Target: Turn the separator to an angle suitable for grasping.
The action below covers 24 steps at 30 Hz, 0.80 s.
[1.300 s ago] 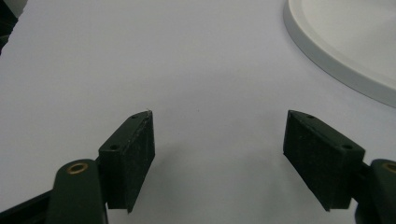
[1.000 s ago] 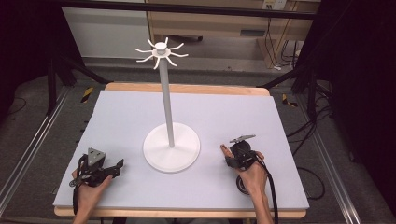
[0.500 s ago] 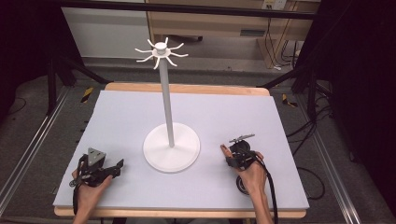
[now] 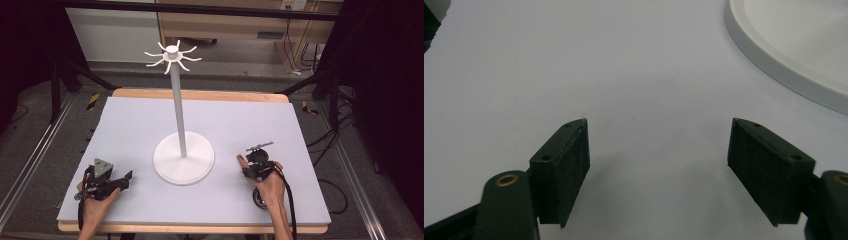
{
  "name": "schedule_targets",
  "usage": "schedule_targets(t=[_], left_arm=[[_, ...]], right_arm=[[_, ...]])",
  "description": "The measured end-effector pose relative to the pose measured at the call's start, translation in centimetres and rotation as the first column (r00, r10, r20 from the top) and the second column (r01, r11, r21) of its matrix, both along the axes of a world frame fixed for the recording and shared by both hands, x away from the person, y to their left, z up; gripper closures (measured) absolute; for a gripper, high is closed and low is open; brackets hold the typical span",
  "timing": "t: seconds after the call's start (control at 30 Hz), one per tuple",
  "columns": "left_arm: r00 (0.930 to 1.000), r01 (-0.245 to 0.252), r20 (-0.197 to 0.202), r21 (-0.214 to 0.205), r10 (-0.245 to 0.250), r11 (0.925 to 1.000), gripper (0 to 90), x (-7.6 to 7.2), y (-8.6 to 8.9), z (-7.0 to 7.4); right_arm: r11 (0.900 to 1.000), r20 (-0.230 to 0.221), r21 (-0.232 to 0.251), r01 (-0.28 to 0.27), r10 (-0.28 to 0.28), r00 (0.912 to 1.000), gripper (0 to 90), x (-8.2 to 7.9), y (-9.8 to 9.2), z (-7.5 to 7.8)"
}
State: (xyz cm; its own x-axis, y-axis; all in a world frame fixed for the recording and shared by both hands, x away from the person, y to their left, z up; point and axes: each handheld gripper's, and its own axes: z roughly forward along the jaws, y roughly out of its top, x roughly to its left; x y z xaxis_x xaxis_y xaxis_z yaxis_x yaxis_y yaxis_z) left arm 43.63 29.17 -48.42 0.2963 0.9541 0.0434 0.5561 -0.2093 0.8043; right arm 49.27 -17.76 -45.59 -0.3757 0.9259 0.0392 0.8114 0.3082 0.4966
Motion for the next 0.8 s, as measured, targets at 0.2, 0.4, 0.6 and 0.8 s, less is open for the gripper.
schedule_targets(t=[0.2, 0.4, 0.6, 0.8], left_arm=[[1.0, -0.001, 0.0, 0.002, 0.001, 1.0, 24.2, 0.0, 0.0, 0.0], [1.0, -0.001, -0.001, 0.001, 0.001, 1.0, 24.2, 0.0, 0.0, 0.0], [1.0, -0.002, 0.0, 0.002, 0.002, 1.0, 24.2, 0.0, 0.0, 0.0], [1.0, -0.002, 0.0, 0.002, 0.002, 1.0, 24.2, 0.0, 0.0, 0.0]], right_arm=[[0.9996, 0.038, 0.018, -0.021, 0.02, 0.9991, 67.5, -0.6, -0.4, 0.8], [0.998, 0.068, 0.062, -0.013, 0.009, 0.9976, 67.7, -1.4, -1.1, 2.1], [0.9964, 0.094, 0.083, -0.016, 0.008, 0.9955, 67.9, -1.8, -1.6, 2.6], [0.9935, 0.122, 0.113, -0.014, 0.0, 0.9925, 68.0, -2.4, -1.9, 3.4]])
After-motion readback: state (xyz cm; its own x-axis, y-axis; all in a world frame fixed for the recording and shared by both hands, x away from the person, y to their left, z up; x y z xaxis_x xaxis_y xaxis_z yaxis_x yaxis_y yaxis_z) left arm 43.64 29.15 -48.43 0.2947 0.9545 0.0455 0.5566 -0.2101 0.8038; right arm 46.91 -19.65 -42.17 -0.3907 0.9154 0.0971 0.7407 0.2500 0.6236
